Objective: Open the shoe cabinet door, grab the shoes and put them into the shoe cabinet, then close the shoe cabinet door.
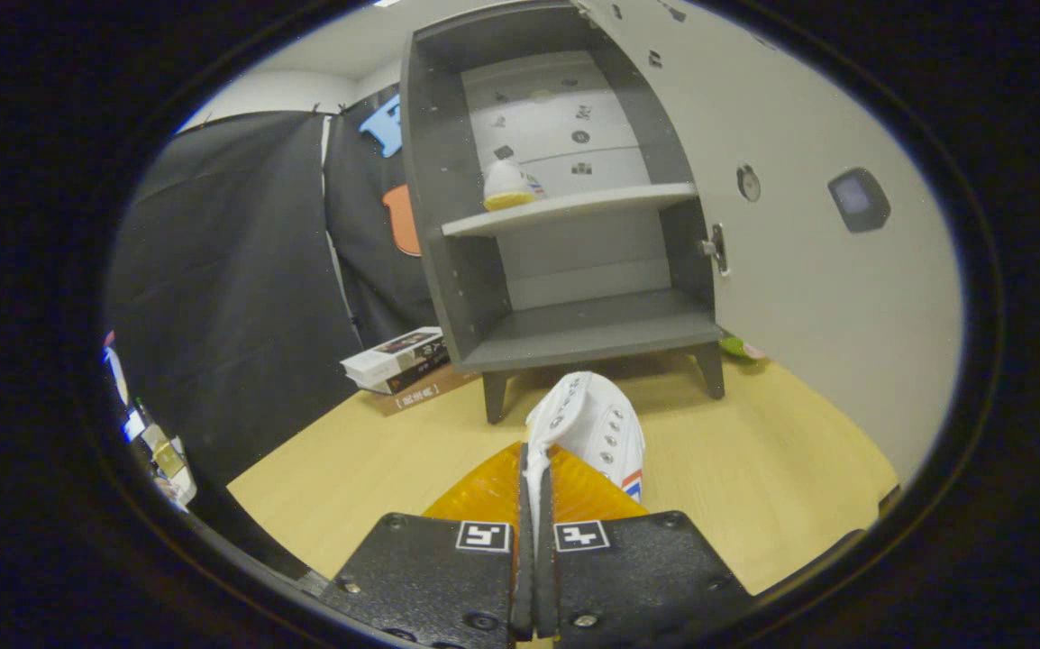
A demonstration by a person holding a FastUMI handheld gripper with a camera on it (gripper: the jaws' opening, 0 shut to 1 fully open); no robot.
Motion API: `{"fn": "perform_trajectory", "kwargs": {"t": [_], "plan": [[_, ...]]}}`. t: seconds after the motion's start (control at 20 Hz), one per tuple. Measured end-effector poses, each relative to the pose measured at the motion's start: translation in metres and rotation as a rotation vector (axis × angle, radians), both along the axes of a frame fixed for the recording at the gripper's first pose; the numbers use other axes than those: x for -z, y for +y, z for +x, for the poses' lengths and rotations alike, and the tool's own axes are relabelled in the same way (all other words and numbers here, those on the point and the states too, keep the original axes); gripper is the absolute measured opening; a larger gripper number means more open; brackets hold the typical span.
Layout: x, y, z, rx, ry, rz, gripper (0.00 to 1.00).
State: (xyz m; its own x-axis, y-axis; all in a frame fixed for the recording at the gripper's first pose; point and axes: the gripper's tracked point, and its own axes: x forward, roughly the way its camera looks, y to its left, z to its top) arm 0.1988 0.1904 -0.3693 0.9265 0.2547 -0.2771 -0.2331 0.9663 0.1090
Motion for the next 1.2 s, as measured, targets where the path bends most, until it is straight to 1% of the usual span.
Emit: {"fn": "perform_trajectory", "kwargs": {"t": [0.2,0.35,0.5,0.7,0.85,0.95,1.1,1.2], "plan": [[-0.058,0.003,-0.019,-0.041,-0.072,-0.056,0.05],[-0.093,0.003,-0.026,-0.025,-0.038,-0.046,0.05],[-0.138,0.003,-0.035,-0.053,-0.047,-0.053,0.05],[-0.215,-0.003,-0.026,-0.045,-0.085,-0.064,0.05],[-0.278,-0.017,-0.015,0.0,-0.131,-0.052,0.05],[-0.317,-0.027,-0.005,0.037,-0.172,-0.073,0.05],[-0.359,-0.036,0.013,0.081,-0.218,-0.148,0.05],[-0.379,-0.037,0.037,0.116,-0.241,-0.198,0.05]]}}
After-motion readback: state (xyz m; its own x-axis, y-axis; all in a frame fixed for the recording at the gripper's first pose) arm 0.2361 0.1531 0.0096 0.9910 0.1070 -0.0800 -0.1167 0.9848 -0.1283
